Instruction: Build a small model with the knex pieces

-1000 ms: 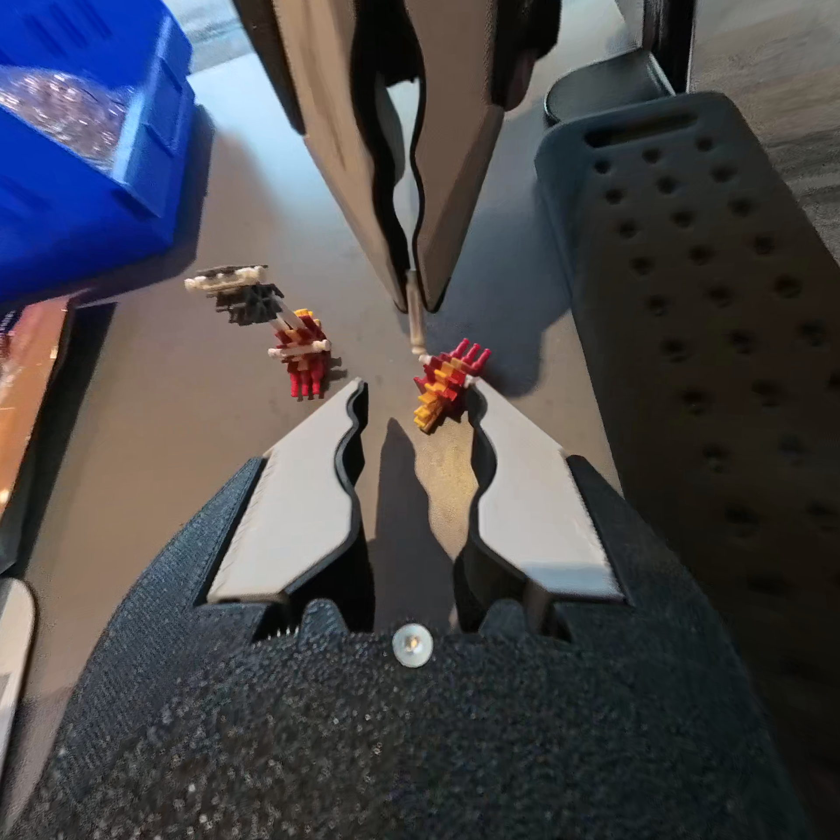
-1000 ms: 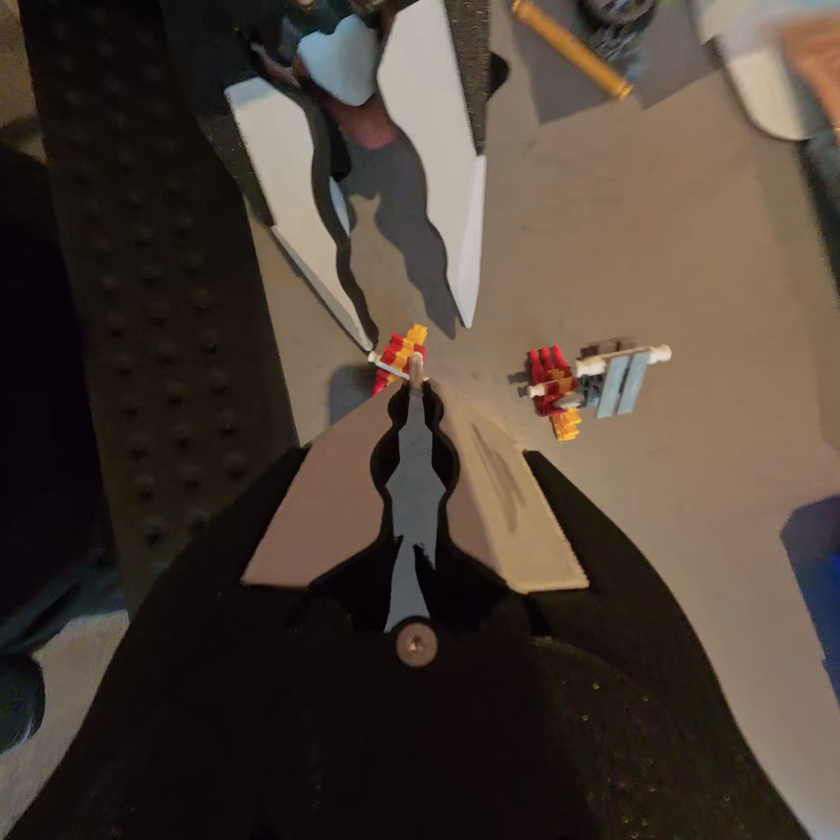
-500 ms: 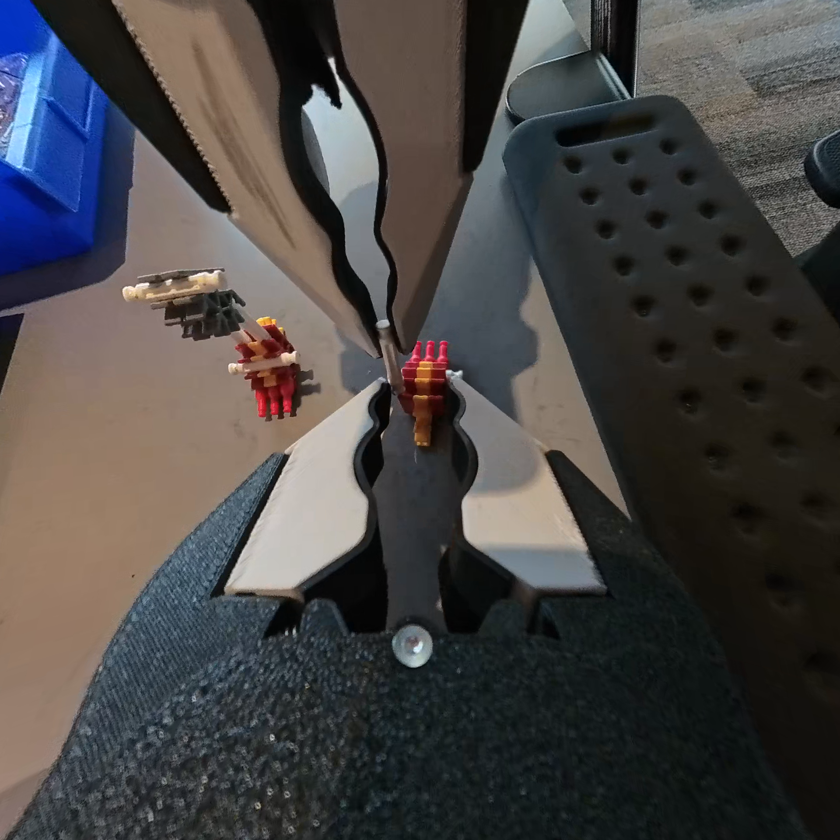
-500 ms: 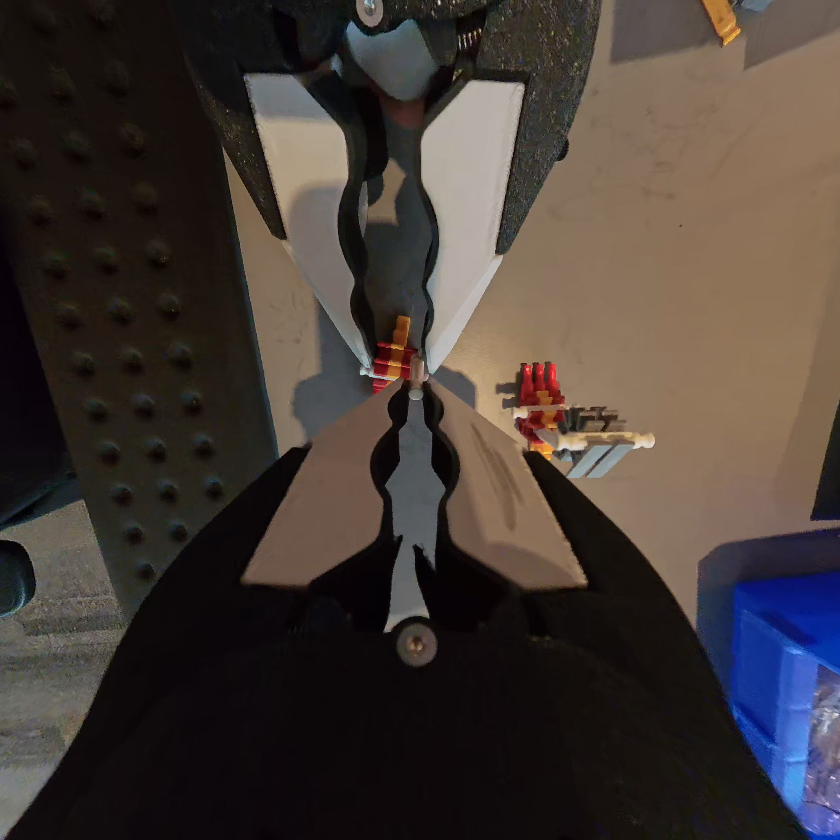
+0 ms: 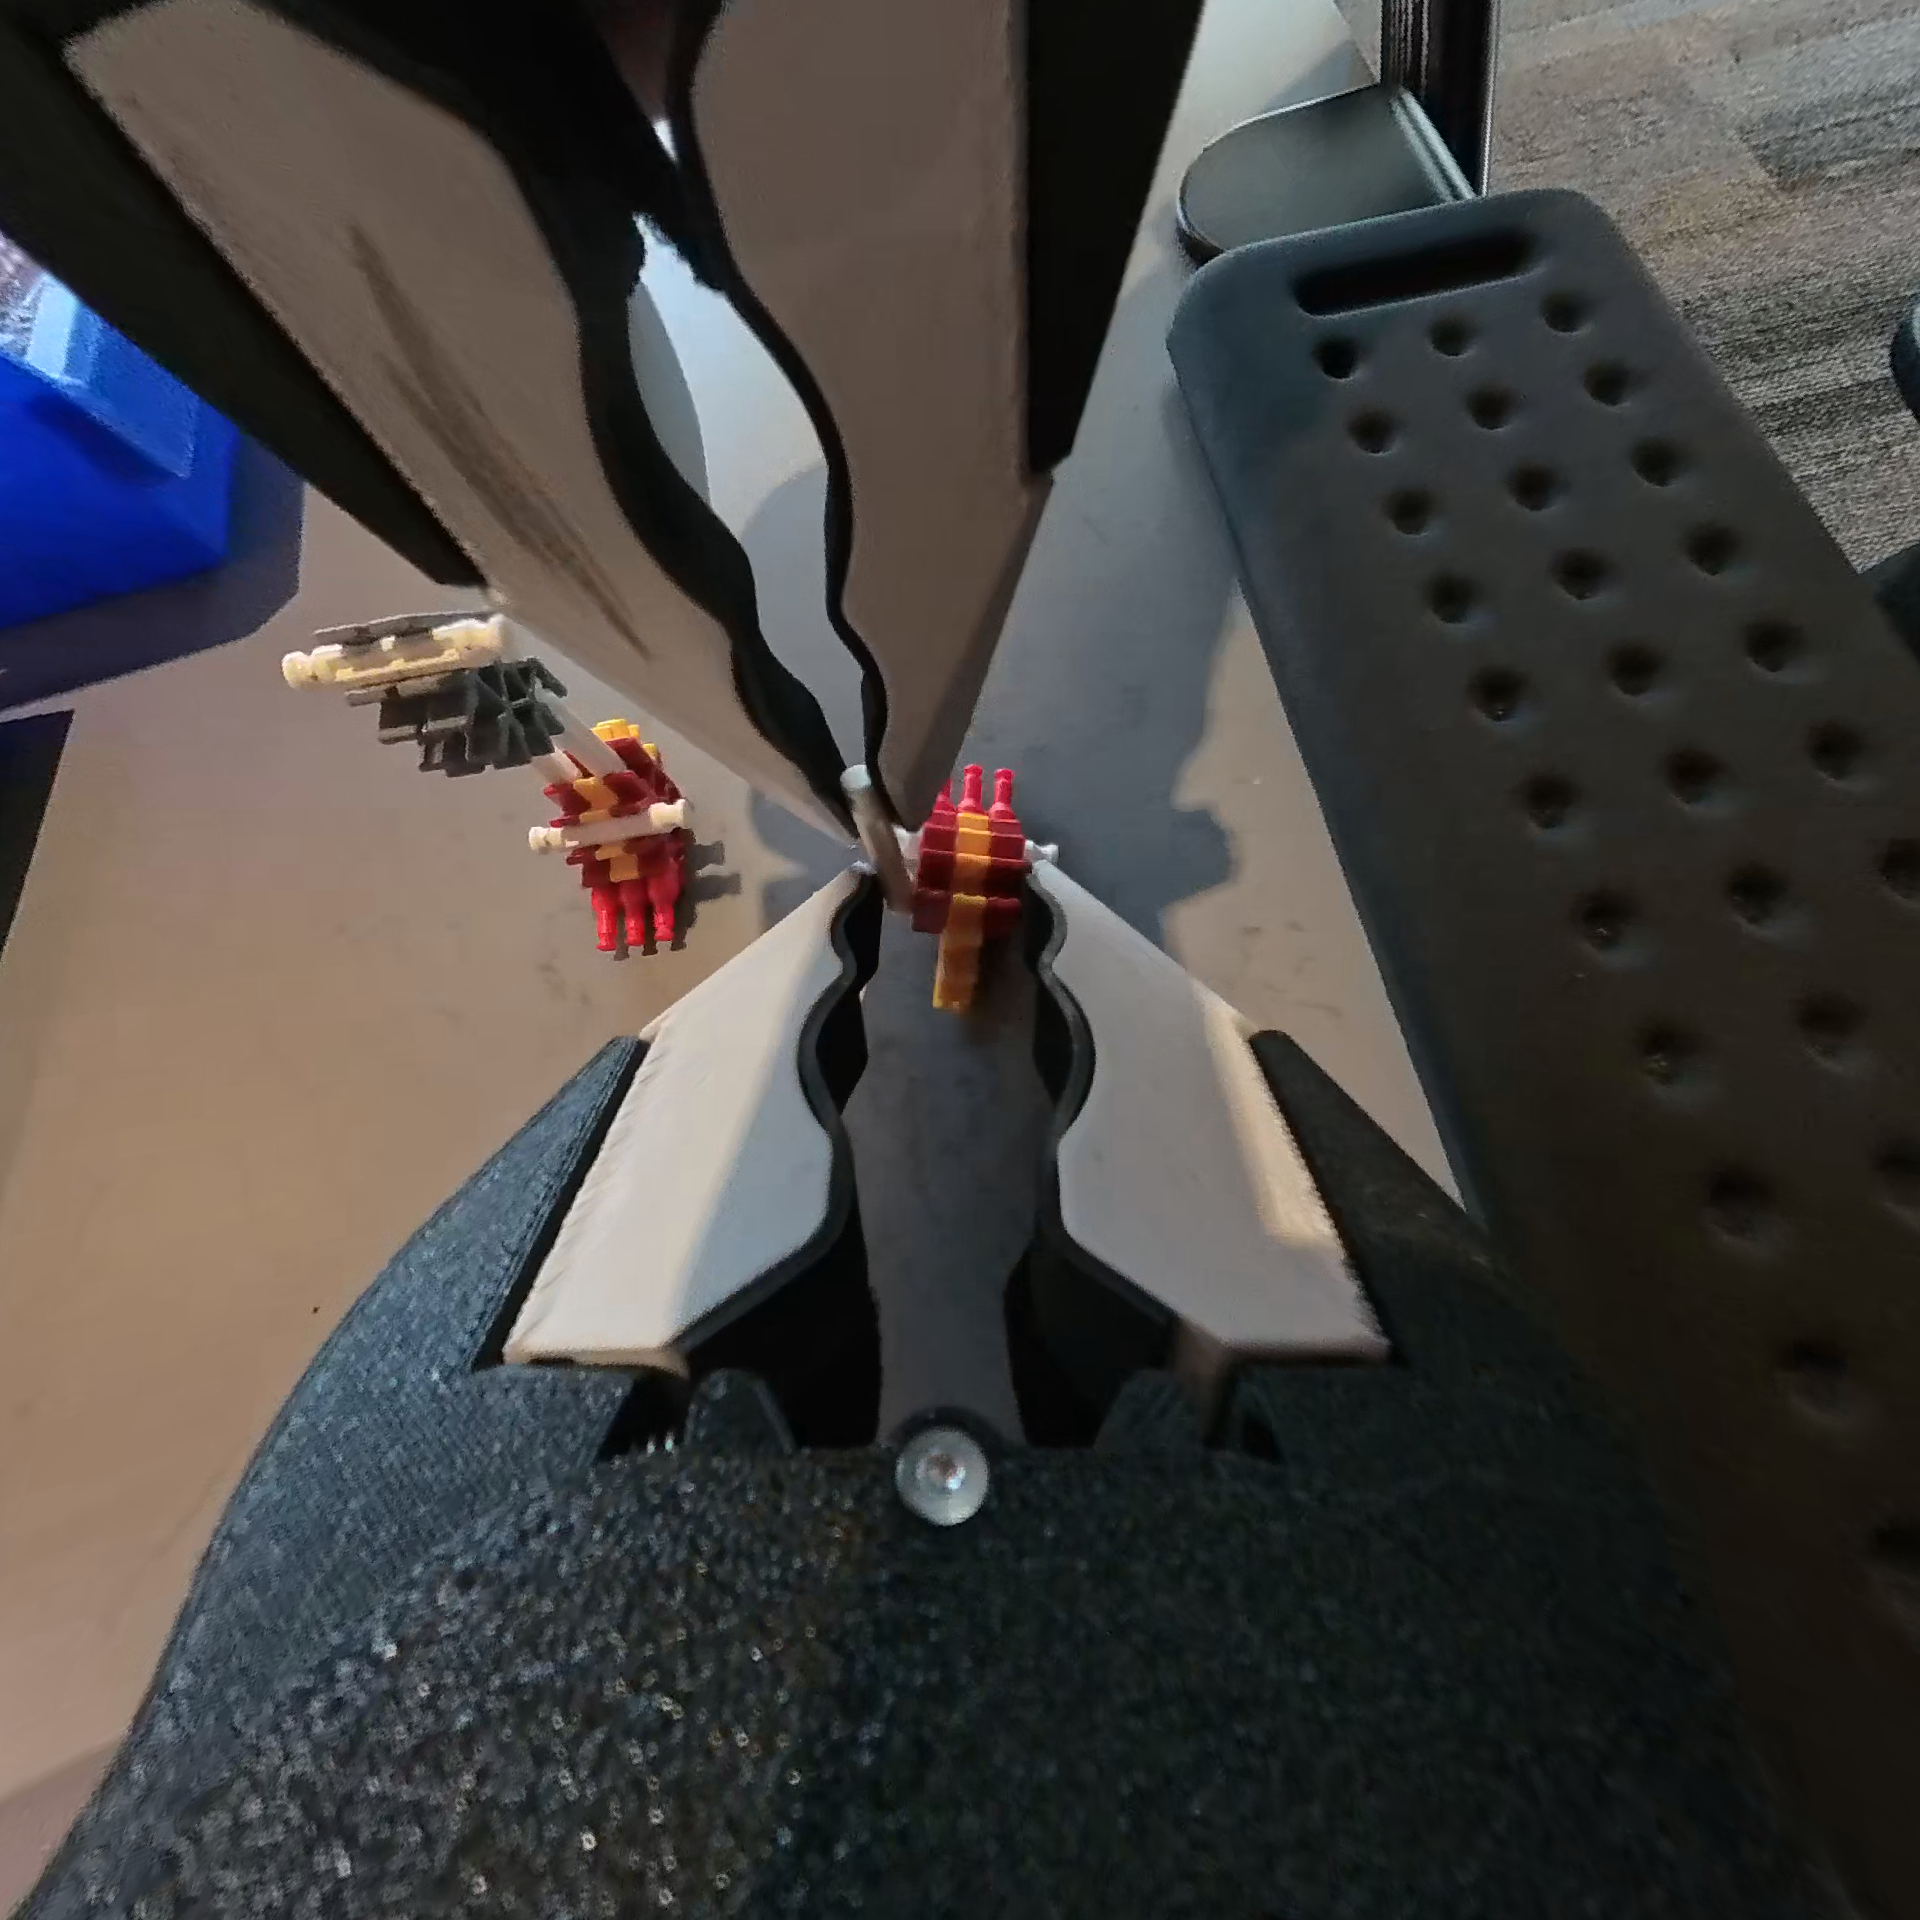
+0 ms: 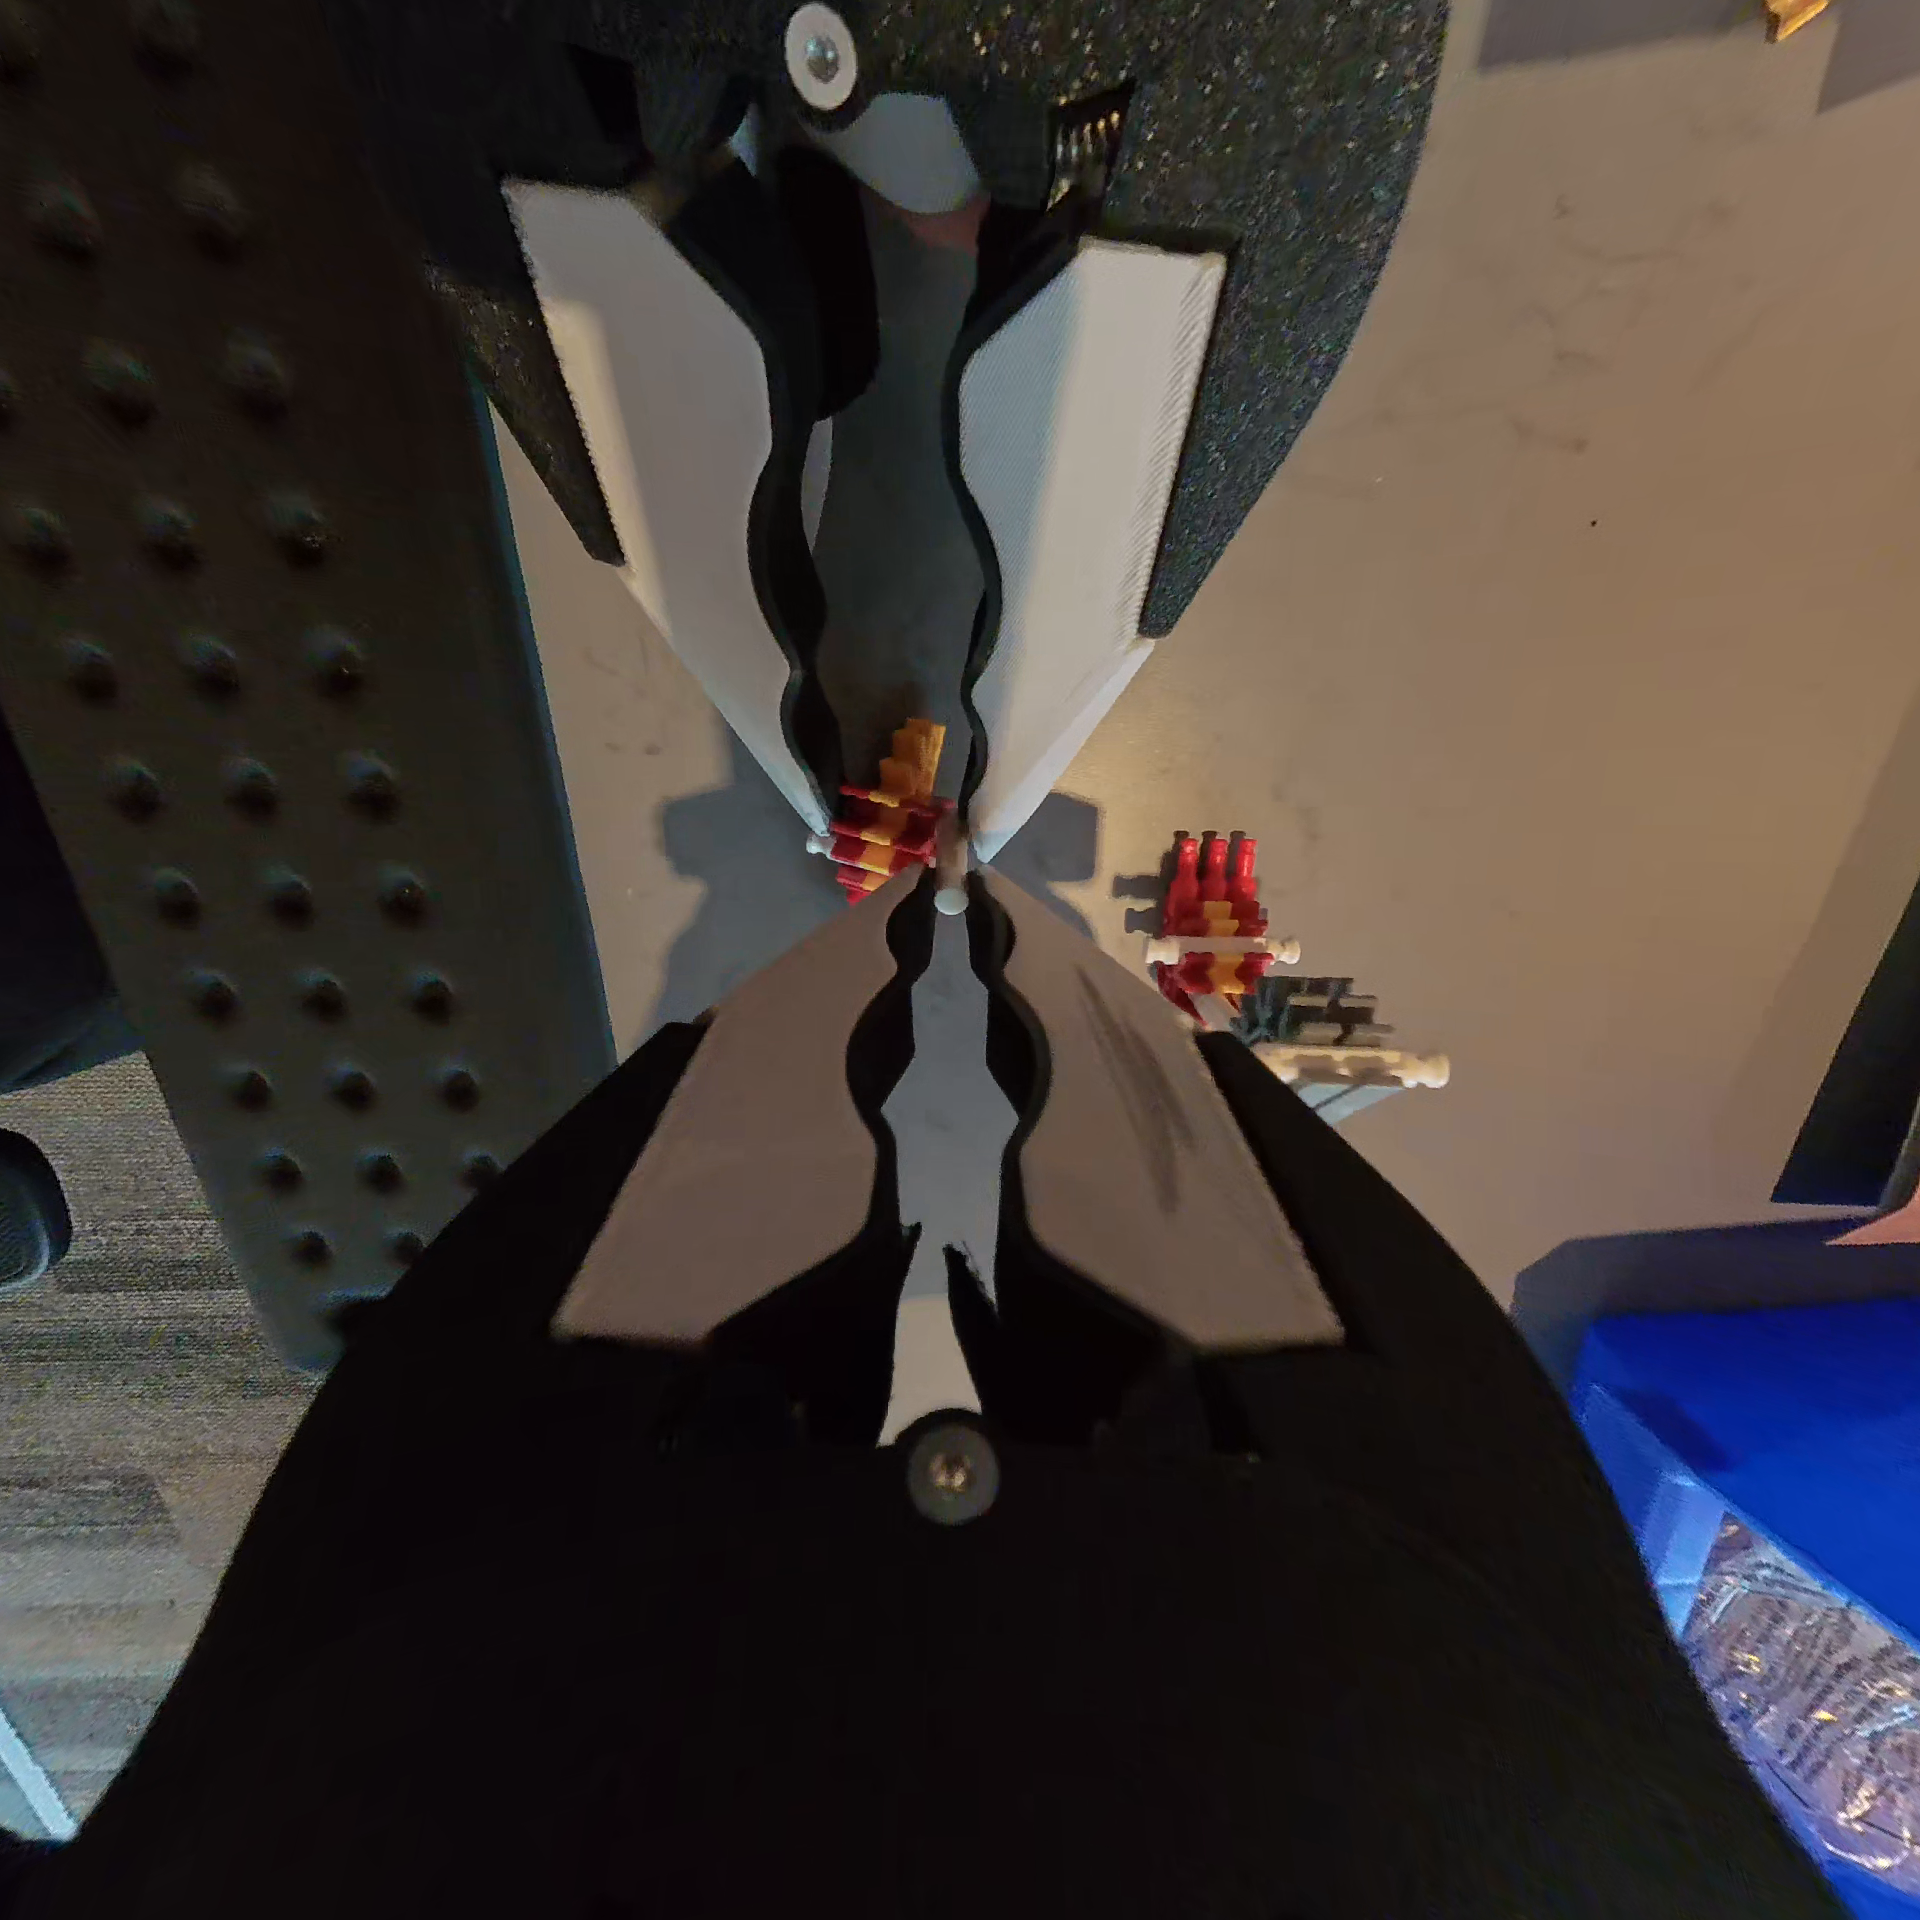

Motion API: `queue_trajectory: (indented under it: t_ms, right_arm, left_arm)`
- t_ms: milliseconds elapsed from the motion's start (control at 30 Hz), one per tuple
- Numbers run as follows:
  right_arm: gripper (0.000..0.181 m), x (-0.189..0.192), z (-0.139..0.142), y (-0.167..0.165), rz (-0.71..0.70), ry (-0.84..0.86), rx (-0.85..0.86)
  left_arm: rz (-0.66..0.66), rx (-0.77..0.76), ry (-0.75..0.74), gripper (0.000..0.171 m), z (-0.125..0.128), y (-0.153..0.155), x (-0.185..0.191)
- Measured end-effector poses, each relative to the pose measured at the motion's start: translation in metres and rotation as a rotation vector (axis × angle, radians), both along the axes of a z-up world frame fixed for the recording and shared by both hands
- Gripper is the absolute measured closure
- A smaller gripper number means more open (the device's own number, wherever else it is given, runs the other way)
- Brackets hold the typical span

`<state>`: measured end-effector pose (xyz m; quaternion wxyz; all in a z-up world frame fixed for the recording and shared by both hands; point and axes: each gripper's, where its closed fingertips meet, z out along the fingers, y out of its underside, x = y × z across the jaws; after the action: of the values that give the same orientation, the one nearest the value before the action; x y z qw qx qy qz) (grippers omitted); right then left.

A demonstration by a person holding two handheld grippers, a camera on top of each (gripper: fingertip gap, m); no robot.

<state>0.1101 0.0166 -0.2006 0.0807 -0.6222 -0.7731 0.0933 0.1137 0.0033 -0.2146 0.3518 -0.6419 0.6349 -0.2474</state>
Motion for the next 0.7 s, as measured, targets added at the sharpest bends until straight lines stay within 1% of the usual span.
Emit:
queue_trajectory:
  t_ms: [233, 700]
  right_arm:
    - [0.176, 0.0015, 0.0024, 0.0028, -0.003, -0.005, -0.009]
    - [0.177, 0.0004, 0.0043, -0.0003, 0.025, -0.040, -0.012]
  left_arm:
    - [0.010, 0.005, -0.008, 0.143, 0.0012, 0.0018, 0.0000]
    - [0.001, 0.023, -0.002, 0.148, 0.0000, 0.0016, 0.0011]
